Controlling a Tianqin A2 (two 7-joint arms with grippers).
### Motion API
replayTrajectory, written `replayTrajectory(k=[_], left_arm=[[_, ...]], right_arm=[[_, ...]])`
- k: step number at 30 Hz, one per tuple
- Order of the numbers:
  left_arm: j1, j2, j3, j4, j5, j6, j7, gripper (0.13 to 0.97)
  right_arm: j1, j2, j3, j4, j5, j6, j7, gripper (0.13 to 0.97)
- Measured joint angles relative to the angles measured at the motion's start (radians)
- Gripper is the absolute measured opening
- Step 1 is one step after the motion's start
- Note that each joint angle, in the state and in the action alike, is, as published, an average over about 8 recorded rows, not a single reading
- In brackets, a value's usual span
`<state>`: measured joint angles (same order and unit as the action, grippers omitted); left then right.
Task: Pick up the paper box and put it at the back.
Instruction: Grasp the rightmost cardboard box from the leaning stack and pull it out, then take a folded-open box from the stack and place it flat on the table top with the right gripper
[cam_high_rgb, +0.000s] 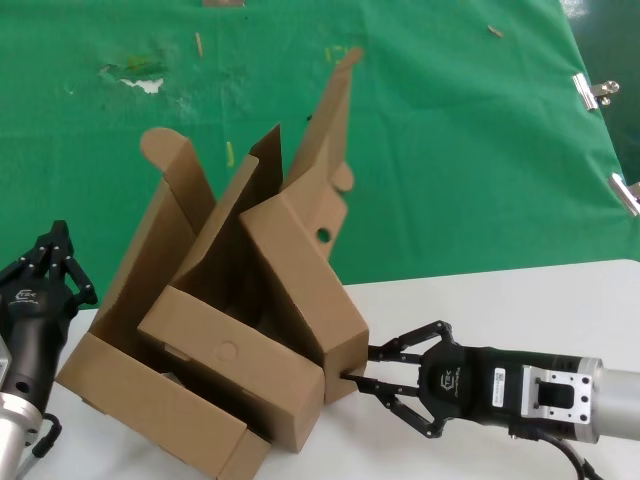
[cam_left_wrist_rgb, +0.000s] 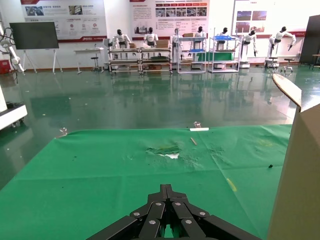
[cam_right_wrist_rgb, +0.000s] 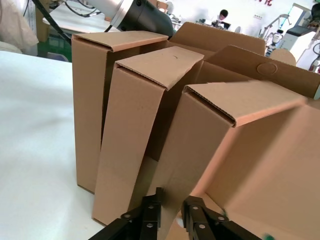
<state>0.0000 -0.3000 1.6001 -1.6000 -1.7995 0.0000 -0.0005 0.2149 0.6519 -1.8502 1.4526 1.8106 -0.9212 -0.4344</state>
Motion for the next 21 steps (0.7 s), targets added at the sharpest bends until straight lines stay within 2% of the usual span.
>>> replayTrajectory(k=[6,10,16,21], left_arm=[[0.000,0.000,0.000,0.000,0.000,0.000,0.000,0.140],[0.000,0.000,0.000,0.000,0.000,0.000,0.000,0.140],[0.000,0.000,0.000,0.000,0.000,0.000,0.000,0.140],[0.000,0.000,0.000,0.000,0.000,0.000,0.000,0.140]], right_arm=[[-0.006,0.014,0.013,0.020,-0.002,0.013,0.024,0.185],[-0.028,0.048,0.061,0.053,0.016,0.034,0.052,0.185],[-0.086,0.158,0.189,0.119,0.039,0.089,0.140,0.151],[-0.130,0.286,0.259,0.189,-0.013,0.156,0.287,0.139]])
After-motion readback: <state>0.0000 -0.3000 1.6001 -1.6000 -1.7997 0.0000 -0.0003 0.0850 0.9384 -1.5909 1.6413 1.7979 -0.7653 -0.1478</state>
